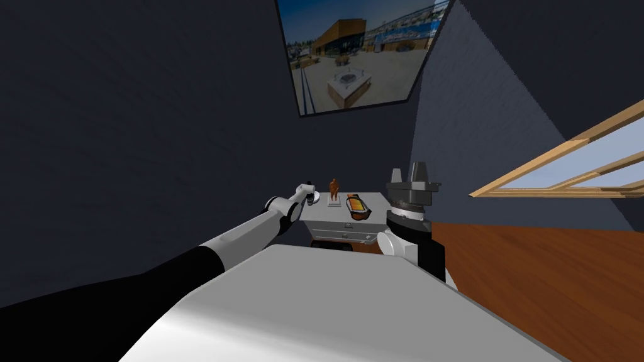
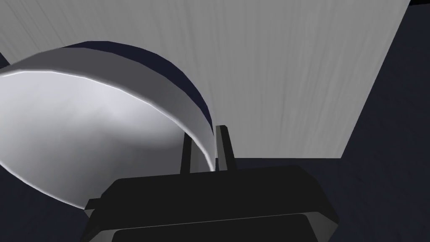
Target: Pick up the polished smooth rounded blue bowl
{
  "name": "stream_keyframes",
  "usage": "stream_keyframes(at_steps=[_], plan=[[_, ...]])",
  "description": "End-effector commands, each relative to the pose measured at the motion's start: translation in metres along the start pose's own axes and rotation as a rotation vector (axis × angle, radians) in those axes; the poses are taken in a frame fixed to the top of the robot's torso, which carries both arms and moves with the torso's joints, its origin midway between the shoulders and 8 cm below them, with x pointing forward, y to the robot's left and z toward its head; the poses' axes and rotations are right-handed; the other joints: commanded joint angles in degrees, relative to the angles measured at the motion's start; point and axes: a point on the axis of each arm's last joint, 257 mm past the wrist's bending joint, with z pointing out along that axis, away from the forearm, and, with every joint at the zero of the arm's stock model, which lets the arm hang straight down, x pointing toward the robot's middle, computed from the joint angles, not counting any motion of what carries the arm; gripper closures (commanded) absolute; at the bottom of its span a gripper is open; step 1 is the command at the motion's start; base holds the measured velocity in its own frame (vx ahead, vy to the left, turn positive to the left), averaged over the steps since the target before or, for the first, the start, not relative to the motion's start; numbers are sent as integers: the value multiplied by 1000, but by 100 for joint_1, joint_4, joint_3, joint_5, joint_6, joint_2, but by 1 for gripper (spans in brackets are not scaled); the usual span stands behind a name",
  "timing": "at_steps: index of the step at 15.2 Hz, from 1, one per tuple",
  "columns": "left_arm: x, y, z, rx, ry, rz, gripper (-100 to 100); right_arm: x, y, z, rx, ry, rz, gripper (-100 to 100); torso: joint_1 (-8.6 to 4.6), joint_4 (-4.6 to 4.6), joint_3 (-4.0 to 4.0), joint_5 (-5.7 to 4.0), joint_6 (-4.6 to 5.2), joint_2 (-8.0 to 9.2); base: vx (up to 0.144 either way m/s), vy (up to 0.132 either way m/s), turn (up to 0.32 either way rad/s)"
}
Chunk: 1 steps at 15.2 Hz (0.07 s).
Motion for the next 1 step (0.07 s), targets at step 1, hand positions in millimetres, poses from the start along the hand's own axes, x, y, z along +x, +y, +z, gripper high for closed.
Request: stream_keyframes(at_steps=[1], plan=[[0, 0, 0, 0, 0, 0, 100, 0, 0, 0, 0, 0, 0, 0, 0, 0, 0, 0, 0, 0, -13, -3, 1]])
